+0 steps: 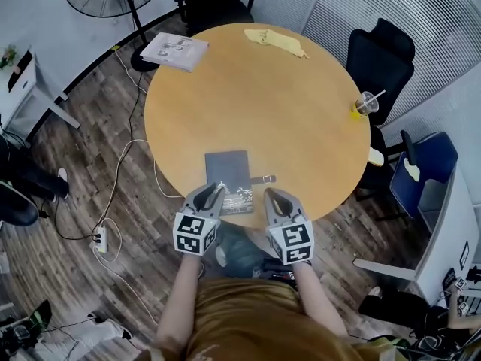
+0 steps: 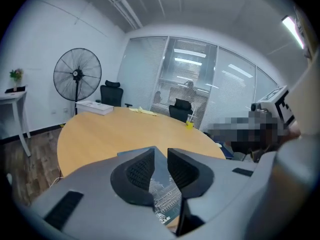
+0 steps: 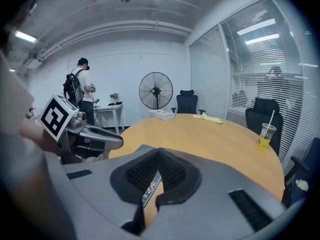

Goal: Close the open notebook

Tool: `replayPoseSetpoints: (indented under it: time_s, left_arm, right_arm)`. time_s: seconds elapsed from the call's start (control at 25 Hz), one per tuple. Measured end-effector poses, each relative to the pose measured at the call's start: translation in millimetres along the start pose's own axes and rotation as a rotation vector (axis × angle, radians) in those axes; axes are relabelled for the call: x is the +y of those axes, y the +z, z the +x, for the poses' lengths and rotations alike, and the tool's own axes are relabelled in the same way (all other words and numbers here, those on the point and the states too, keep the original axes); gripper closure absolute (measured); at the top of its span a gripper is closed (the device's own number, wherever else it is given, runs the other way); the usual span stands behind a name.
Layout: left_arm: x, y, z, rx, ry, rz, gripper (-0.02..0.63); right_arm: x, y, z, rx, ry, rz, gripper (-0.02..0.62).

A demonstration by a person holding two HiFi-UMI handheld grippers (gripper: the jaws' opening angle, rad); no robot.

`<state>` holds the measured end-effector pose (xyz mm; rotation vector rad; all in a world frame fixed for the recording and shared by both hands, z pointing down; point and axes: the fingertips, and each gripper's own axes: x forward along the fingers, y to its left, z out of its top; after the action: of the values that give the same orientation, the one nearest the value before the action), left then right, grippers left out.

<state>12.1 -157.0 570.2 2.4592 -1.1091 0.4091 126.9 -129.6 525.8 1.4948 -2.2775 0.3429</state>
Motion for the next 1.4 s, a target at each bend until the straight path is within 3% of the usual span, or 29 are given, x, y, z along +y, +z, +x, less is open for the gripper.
replayPoseSetpoints:
  time_s: [0.8, 1.4]
  left_arm:
    - [1, 69, -83, -0.232, 0.106, 0.044, 0.505]
    - [3, 64, -107, -0.251, 0.145, 0.055, 0.505]
  right_arm:
    - [39, 44, -29, -0.135, 0.008, -0.047, 0.583]
    - [53, 47, -43, -0.16, -0.001, -0.079, 0.583]
